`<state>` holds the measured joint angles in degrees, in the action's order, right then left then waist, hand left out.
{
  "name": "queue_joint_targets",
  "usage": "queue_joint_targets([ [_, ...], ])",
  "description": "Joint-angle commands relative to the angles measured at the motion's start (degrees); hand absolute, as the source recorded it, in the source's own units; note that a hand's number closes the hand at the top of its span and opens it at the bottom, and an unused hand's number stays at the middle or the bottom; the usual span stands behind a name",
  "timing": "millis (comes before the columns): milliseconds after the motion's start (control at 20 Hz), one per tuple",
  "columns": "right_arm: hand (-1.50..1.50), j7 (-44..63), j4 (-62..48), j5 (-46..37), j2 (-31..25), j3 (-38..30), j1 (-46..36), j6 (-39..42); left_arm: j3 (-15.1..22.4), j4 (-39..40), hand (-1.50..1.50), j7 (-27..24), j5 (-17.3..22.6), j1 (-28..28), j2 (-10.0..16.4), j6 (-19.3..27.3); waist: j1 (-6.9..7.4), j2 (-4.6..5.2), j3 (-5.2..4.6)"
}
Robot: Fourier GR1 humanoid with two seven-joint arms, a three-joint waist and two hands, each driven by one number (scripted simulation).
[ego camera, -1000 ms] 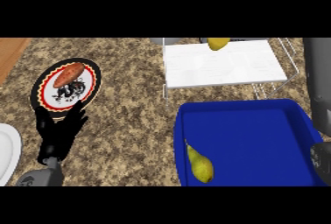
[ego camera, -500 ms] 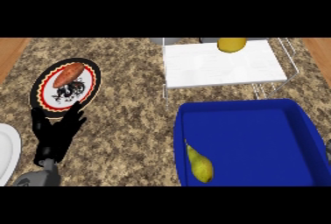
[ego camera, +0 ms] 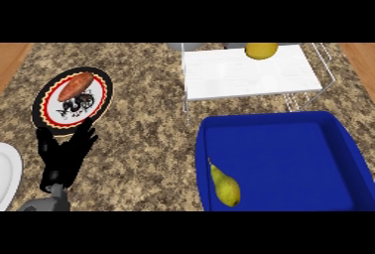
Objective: Pick the lemon from the tray and place it in the tiered shelf
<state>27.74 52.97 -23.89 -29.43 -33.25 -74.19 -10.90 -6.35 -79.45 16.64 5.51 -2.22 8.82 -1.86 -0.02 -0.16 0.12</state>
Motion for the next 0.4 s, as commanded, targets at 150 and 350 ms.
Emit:
queue_joint_targets([
  [150,-1.5,-0.3,-0.1,9.1,-10.3,-6.7,5.6,9.0,0.3,1.7,0.0,0.2,-1.1,0.1,-1.0,1.3,-0.18,0.15,-0.1],
  [350,-1.5,-1.8,-2.3,13.3,-15.6,-8.0,6.7,14.6,0.1,1.6,0.0,-0.6,-1.0,0.3,-0.5,0.4,0.17,0.24,-0.12],
])
